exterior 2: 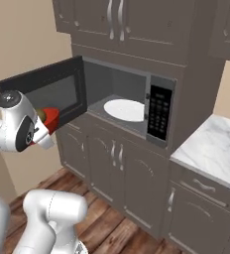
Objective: The microwave is finished heating the chicken drumstick and potato. Take the bowl containing the food and place it on the dining counter.
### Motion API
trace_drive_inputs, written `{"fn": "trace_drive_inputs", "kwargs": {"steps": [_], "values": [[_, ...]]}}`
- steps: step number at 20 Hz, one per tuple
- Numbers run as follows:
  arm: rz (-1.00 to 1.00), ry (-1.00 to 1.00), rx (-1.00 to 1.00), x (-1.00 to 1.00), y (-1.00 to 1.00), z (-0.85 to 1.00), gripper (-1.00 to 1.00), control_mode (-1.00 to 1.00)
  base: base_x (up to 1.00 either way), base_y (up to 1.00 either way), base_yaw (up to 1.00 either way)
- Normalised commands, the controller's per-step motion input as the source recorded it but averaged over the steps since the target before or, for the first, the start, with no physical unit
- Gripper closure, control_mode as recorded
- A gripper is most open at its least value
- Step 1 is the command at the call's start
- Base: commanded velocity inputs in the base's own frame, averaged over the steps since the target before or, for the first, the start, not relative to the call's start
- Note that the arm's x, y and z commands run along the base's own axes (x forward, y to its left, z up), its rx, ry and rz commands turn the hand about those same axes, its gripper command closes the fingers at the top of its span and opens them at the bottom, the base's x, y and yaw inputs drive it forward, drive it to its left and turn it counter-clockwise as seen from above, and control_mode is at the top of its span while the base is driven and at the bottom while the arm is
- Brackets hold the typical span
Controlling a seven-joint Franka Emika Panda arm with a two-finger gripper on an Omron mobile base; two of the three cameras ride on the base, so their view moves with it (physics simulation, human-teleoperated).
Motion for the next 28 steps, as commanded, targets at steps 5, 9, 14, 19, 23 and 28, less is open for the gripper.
{"fn": "trace_drive_inputs", "kwargs": {"steps": [5, 9, 14, 19, 23, 28], "values": [[0.00, 0.00, 0.00, 0.00, 0.00, 0.00, 1.00, 1.00, -0.69, -0.76, 0.14], [0.00, 0.00, 0.00, 0.00, 0.00, 0.00, 1.00, 1.00, -0.17, -0.10, 0.42], [0.00, 0.00, 0.00, 0.00, 0.00, 0.00, 1.00, 1.00, -0.27, 0.00, 0.85], [0.00, 0.00, 0.00, 0.00, 0.00, 0.00, 1.00, 1.00, -0.36, 0.00, 0.96], [0.00, 0.00, 0.00, 0.00, 0.00, 0.00, 1.00, 1.00, -0.15, 0.00, 1.00], [0.00, 0.00, 0.00, 0.00, 0.00, 0.00, 1.00, 1.00, -0.05, 0.00, 1.00]]}}
